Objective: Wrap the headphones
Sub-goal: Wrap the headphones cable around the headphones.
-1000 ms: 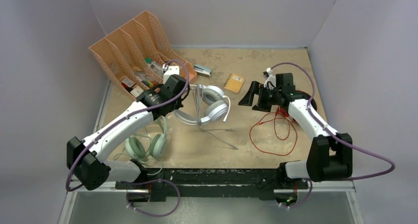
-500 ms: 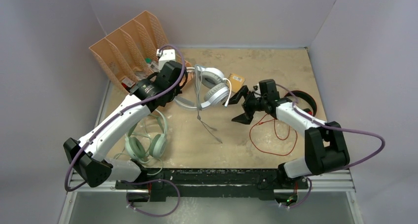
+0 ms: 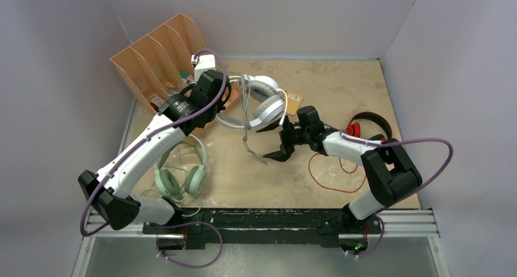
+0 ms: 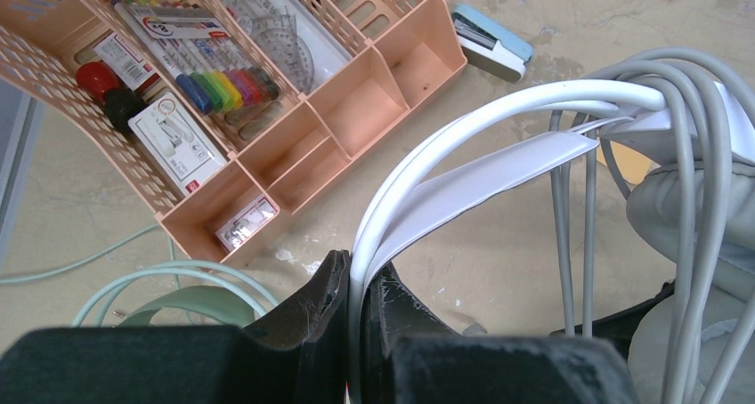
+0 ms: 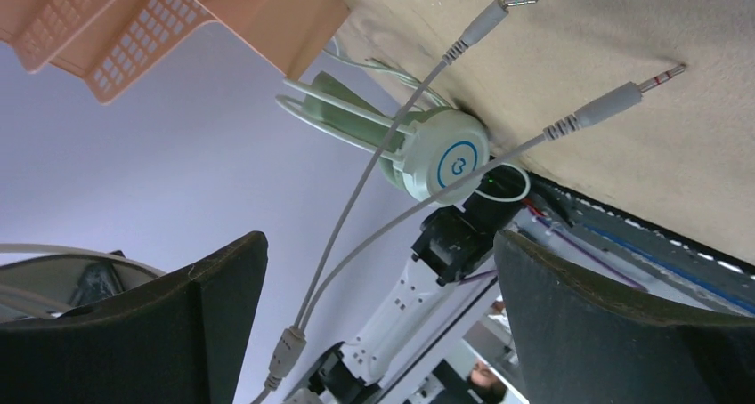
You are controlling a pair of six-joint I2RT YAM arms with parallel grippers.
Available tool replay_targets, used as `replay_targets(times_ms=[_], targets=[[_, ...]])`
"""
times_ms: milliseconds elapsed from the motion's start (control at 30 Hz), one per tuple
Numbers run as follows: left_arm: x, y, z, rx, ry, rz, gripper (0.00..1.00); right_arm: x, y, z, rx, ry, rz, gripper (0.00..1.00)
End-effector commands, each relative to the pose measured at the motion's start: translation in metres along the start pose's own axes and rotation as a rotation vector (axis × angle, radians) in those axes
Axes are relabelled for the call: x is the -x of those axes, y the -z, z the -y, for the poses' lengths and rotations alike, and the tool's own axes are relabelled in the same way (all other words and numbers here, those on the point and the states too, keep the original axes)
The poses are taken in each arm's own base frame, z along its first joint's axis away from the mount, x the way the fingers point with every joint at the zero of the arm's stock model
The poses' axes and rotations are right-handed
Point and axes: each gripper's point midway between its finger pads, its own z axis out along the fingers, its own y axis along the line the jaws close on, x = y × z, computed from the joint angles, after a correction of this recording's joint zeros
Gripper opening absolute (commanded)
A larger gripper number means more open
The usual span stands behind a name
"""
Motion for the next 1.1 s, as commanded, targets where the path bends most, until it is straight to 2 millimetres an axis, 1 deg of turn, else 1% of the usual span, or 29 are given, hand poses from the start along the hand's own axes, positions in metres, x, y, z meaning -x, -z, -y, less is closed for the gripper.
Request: replay_targets(times_ms=[0, 100, 200, 367, 433, 533, 667, 767, 867, 900, 1000, 1067], targets=[[0.046, 0.015, 0.012, -0.07, 0.162, 0.132, 0.0, -0.01, -0.001, -0.016, 0.063, -0.084, 0.01, 0.97], [0.048, 0.016, 0.012, -0.076, 0.168, 0.138, 0.0, -0.018, -0.005, -0.017, 0.063, -0.095, -0.002, 0.96], [0.051, 0.019, 0.012, -0.088, 0.175, 0.145, 0.0, -0.028, -0.014, -0.014, 0.054, -0.105, -0.02, 0.95], [0.055, 0.024, 0.015, -0.116, 0.189, 0.149, 0.0, -0.03, -0.032, -0.013, 0.051, -0.119, -0.06, 0.91], [0.056, 0.026, 0.016, -0.123, 0.192, 0.15, 0.0, -0.034, -0.038, -0.013, 0.041, -0.115, -0.072, 0.9], [0.059, 0.028, 0.015, -0.127, 0.199, 0.156, 0.0, -0.037, -0.043, -0.013, 0.038, -0.115, -0.07, 0.87], [0.06, 0.032, 0.02, -0.16, 0.214, 0.152, 0.0, -0.033, -0.049, -0.013, 0.04, -0.12, -0.056, 0.84], [0.062, 0.035, 0.021, -0.177, 0.225, 0.153, 0.0, -0.031, -0.054, -0.016, 0.06, -0.127, -0.068, 0.77], [0.064, 0.04, 0.022, -0.192, 0.235, 0.155, 0.0, -0.029, -0.056, -0.016, 0.062, -0.124, -0.057, 0.74], [0.065, 0.042, 0.022, -0.198, 0.239, 0.156, 0.0, -0.027, -0.056, -0.017, 0.064, -0.125, -0.047, 0.71], [0.067, 0.046, 0.022, -0.217, 0.249, 0.157, 0.0, -0.025, -0.058, -0.02, 0.086, -0.11, -0.034, 0.57], [0.067, 0.05, 0.024, -0.238, 0.257, 0.155, 0.0, -0.022, -0.059, -0.021, 0.092, -0.098, -0.026, 0.52]])
